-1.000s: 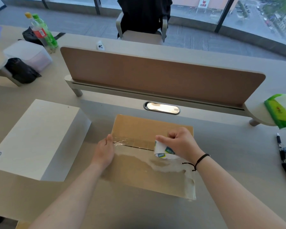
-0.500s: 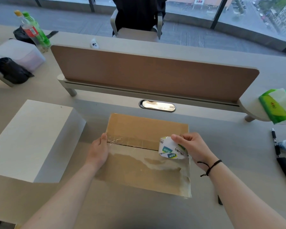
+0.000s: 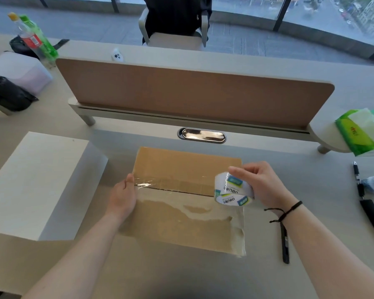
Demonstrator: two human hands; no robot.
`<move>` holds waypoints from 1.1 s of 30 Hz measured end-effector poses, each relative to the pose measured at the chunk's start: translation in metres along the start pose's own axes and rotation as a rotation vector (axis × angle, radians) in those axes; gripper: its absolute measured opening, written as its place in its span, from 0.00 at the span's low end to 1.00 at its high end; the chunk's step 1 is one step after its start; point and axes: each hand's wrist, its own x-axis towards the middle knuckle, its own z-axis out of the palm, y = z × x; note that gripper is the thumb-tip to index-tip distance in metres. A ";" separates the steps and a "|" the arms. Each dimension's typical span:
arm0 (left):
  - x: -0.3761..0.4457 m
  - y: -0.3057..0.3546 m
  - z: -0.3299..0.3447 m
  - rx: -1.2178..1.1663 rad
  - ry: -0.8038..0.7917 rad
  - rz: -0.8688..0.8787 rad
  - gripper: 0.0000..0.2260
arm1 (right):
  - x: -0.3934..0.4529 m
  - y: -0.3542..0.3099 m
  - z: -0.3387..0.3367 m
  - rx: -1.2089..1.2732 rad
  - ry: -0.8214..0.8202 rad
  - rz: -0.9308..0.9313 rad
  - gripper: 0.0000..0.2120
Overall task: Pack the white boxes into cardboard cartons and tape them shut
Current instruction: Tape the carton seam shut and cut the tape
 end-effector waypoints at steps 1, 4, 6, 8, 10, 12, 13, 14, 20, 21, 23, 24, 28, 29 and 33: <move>0.000 0.000 0.000 -0.008 0.000 -0.003 0.26 | -0.001 -0.001 -0.002 0.136 -0.002 0.007 0.47; -0.001 0.001 -0.001 -0.019 0.001 -0.001 0.26 | -0.001 -0.001 -0.004 0.262 -0.021 0.012 0.40; -0.002 0.003 0.000 -0.012 0.000 0.001 0.26 | 0.000 -0.001 -0.003 0.171 0.000 0.005 0.36; -0.004 0.006 0.000 -0.006 0.004 -0.001 0.25 | -0.002 0.003 -0.007 0.003 0.044 -0.009 0.31; -0.005 0.008 0.000 -0.003 0.007 -0.004 0.25 | -0.004 0.009 -0.020 -0.196 0.115 -0.004 0.28; -0.006 0.008 -0.001 -0.014 0.003 -0.010 0.25 | -0.011 0.018 -0.032 -0.352 0.152 0.038 0.26; -0.006 0.008 -0.001 -0.020 -0.001 -0.014 0.25 | -0.014 0.021 -0.035 -0.414 0.151 0.053 0.27; -0.006 0.008 -0.001 -0.022 -0.005 -0.016 0.25 | -0.015 0.026 -0.036 -0.468 0.149 0.057 0.27; -0.011 0.005 -0.001 0.017 0.030 -0.001 0.25 | -0.014 0.029 -0.035 -0.647 0.140 0.070 0.30; -0.013 0.004 -0.001 0.100 0.042 0.045 0.28 | -0.015 0.025 -0.034 -0.663 0.148 0.077 0.31; -0.019 0.004 0.000 0.319 0.059 0.208 0.36 | -0.016 0.019 -0.032 -0.695 0.158 0.081 0.32; -0.022 0.006 0.002 0.422 0.063 0.300 0.38 | -0.016 0.018 -0.031 -0.710 0.154 0.090 0.31; -0.041 0.038 0.021 0.752 -0.115 0.540 0.48 | -0.017 0.018 -0.032 -0.753 0.126 0.135 0.30; -0.044 0.045 0.026 0.826 -0.189 0.581 0.51 | -0.017 0.018 -0.031 -0.762 0.122 0.136 0.30; -0.049 0.061 0.046 0.898 -0.337 0.644 0.57 | -0.018 0.019 -0.032 -0.792 0.110 0.125 0.30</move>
